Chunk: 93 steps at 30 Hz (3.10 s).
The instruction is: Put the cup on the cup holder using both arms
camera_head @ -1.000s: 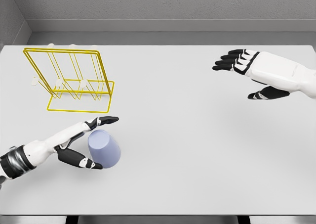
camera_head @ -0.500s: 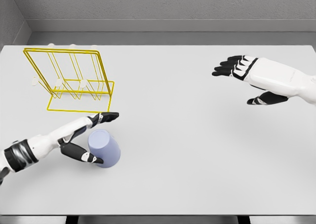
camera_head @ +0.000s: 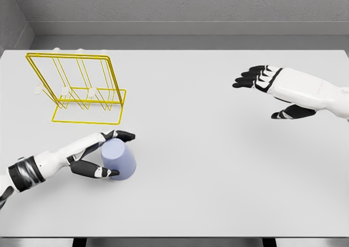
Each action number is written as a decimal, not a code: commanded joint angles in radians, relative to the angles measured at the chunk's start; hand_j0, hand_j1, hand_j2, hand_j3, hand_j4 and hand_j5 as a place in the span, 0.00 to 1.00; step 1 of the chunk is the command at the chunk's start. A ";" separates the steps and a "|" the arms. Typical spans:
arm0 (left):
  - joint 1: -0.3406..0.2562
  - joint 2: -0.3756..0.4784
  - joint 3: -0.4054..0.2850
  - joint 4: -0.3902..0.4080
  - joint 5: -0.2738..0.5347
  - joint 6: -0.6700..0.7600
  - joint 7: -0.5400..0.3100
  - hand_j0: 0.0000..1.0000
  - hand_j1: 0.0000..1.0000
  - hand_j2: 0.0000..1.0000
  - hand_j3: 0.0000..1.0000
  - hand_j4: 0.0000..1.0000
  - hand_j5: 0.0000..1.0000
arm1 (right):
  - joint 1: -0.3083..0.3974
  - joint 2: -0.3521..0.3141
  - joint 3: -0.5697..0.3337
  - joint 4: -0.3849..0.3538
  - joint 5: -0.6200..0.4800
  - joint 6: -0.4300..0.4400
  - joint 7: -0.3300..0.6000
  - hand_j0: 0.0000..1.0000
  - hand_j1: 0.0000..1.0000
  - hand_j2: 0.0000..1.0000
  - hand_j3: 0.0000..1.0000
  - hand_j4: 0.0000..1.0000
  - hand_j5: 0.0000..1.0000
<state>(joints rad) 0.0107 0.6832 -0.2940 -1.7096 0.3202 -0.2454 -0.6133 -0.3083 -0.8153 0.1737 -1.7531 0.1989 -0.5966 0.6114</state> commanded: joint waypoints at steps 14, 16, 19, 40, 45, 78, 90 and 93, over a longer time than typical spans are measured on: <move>0.000 0.007 -0.001 0.001 -0.006 -0.052 0.002 0.66 0.66 0.66 0.66 0.66 0.66 | 0.018 -0.002 0.006 0.000 -0.007 0.003 -0.001 1.00 1.00 1.00 1.00 1.00 1.00; -0.012 0.009 0.001 0.002 -0.007 -0.054 0.002 0.65 0.65 0.65 0.65 0.65 0.65 | 0.018 -0.002 0.006 0.000 -0.007 0.003 -0.001 1.00 1.00 1.00 1.00 1.00 1.00; -0.018 0.012 0.003 0.002 -0.007 -0.068 0.002 0.64 0.64 0.64 0.64 0.64 0.64 | 0.018 -0.002 0.006 0.000 -0.007 0.003 -0.001 1.00 1.00 1.00 1.00 1.00 1.00; -0.098 0.016 0.018 0.004 -0.004 -0.153 0.002 0.46 0.46 0.46 0.46 0.46 0.46 | 0.025 -0.004 0.006 0.001 -0.007 0.003 -0.001 1.00 1.00 1.00 1.00 1.00 1.00; -0.113 0.016 0.018 0.004 -0.004 -0.161 0.002 0.44 0.44 0.44 0.44 0.44 0.44 | 0.025 -0.005 0.006 0.001 -0.006 0.003 -0.001 1.00 1.00 1.00 1.00 1.00 1.00; -0.307 0.042 0.151 -0.013 0.026 -0.132 0.002 0.40 0.40 0.40 0.40 0.40 0.40 | 0.029 -0.008 0.007 0.001 -0.006 0.005 -0.001 1.00 1.00 1.00 1.00 1.00 1.00; -0.321 0.042 0.167 0.053 0.003 -0.111 0.002 0.40 0.40 0.40 0.40 0.40 0.40 | 0.029 -0.012 0.009 0.003 -0.006 0.005 -0.001 1.00 1.00 1.00 1.00 1.00 1.00; -0.321 0.038 0.159 0.093 -0.015 -0.114 0.002 0.40 0.40 0.40 0.40 0.40 0.40 | 0.029 -0.010 0.009 0.003 -0.006 0.005 -0.001 1.00 1.00 1.00 1.00 1.00 1.00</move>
<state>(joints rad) -0.3099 0.7223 -0.1309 -1.6374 0.3092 -0.3593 -0.6113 -0.2792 -0.8248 0.1816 -1.7503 0.1999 -0.5953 0.6114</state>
